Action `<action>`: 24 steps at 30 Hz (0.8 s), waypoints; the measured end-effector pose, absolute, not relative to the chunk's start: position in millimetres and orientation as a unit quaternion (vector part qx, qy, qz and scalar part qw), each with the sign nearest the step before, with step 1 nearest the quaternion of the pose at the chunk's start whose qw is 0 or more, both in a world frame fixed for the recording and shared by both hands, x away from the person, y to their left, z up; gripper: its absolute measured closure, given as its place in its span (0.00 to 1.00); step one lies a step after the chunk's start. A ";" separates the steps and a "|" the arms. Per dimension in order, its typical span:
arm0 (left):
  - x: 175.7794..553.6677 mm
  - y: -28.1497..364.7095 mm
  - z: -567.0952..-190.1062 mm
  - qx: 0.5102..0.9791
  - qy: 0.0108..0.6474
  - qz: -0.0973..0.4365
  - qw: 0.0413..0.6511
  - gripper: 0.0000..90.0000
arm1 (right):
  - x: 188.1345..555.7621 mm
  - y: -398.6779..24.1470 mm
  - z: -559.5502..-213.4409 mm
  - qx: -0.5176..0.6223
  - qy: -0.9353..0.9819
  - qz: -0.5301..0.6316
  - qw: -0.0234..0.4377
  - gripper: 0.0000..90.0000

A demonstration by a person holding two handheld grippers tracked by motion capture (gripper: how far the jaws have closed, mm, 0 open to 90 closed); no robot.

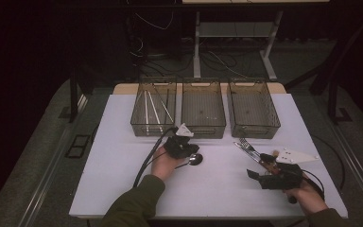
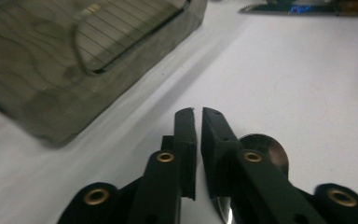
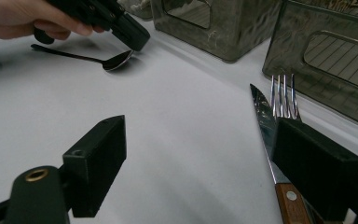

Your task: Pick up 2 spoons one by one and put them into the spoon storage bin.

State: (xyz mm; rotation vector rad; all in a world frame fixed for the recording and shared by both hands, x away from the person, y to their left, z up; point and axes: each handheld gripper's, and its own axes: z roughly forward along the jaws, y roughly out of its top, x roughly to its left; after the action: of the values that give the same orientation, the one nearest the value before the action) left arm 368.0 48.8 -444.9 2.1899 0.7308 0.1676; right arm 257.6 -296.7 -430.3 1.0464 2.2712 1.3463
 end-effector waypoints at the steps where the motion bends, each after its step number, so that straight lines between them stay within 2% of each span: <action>1: 367.4 51.6 -442.8 0.863 0.292 0.066 0.406 0.90 | 257.7 -296.6 -430.3 0.364 0.791 0.468 0.150 0.20; 9: 354.0 69.2 -435.3 0.855 0.288 0.043 0.429 0.62 | 257.3 -295.8 -430.5 0.363 0.793 0.465 0.152 0.20; 12: 347.9 69.1 -437.0 0.863 0.279 0.034 0.420 0.55 | 257.1 -295.4 -430.4 0.362 0.794 0.464 0.151 0.20; 24: 346.8 59.5 -445.6 0.876 0.261 0.037 0.404 0.58 | 257.4 -294.9 -431.2 0.359 0.796 0.461 0.154 0.20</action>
State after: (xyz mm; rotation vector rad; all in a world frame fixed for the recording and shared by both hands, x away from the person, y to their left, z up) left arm 346.8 59.5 -445.6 2.2127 0.6587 0.0925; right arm 257.4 -294.9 -431.2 1.0307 2.2837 1.3225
